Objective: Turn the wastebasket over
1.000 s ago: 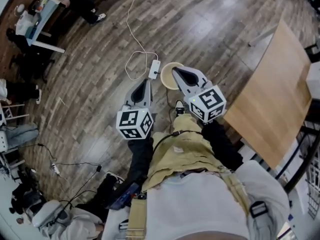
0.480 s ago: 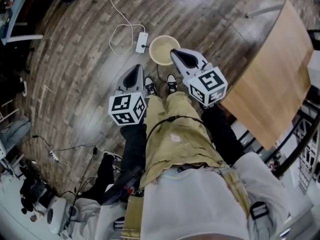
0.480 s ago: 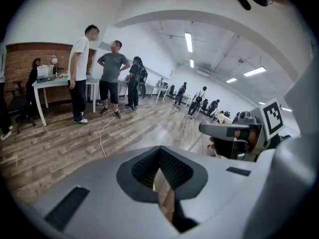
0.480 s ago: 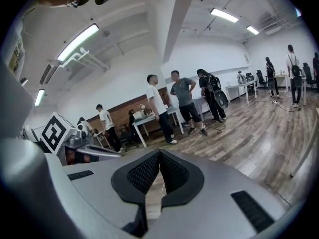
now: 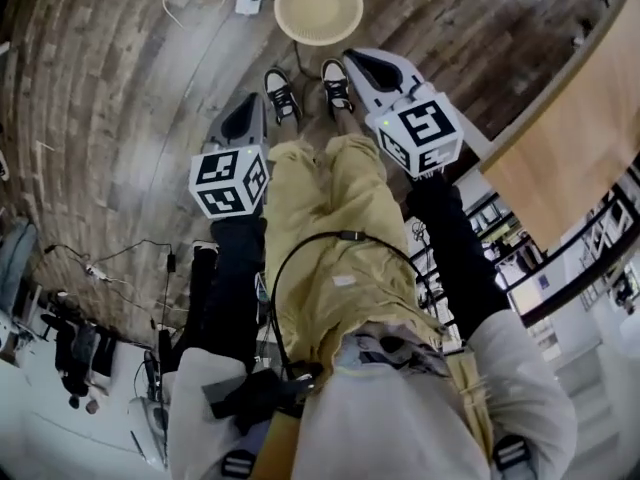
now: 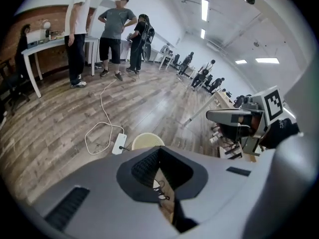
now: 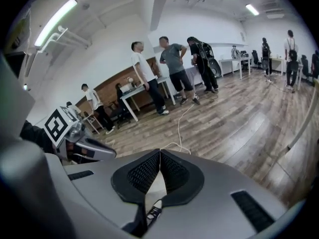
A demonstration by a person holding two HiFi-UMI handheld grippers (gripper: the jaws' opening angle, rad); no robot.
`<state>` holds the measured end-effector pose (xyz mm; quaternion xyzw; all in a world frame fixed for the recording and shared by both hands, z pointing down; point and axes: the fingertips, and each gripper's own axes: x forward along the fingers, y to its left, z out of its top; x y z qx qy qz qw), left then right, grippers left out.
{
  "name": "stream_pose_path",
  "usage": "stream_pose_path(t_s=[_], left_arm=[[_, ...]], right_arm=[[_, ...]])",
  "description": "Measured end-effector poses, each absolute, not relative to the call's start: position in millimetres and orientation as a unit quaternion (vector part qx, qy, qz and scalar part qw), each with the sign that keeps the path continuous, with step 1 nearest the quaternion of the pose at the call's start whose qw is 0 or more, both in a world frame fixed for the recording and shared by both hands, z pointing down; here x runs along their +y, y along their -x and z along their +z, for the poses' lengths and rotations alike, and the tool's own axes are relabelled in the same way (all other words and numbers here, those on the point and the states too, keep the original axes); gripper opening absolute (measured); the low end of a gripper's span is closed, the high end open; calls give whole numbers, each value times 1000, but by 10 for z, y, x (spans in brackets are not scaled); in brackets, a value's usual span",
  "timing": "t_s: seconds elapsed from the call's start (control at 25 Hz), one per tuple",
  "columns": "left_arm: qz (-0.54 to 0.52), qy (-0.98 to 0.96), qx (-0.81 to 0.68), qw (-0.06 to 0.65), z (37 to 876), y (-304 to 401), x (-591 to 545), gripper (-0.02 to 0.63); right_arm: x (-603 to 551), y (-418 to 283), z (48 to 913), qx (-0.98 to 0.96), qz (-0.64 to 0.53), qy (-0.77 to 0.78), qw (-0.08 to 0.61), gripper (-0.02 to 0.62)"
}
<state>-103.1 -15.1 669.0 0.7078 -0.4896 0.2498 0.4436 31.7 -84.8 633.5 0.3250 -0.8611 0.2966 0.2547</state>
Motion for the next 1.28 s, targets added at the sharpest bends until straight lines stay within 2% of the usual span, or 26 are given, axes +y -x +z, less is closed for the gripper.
stream_pose_path(t_s=[0.36, 0.64, 0.92, 1.04, 1.28], left_arm=[[280, -721, -441, 456, 8115, 948, -120, 2], [322, -721, -401, 464, 8873, 799, 95, 2], [333, -702, -390, 494, 9525, 709, 31, 2], [337, -693, -388, 506, 9801, 696, -73, 2], [341, -684, -382, 520, 10288, 683, -186, 2]], right_arm=[[-448, -149, 8339, -848, 320, -236, 351, 23], [-329, -100, 9288, -840, 314, -168, 410, 24], [-363, -144, 10084, -804, 322, -169, 470, 29], [-361, -103, 10402, -793, 324, -157, 492, 105], [-198, -107, 11088, -775, 276, -93, 561, 128]])
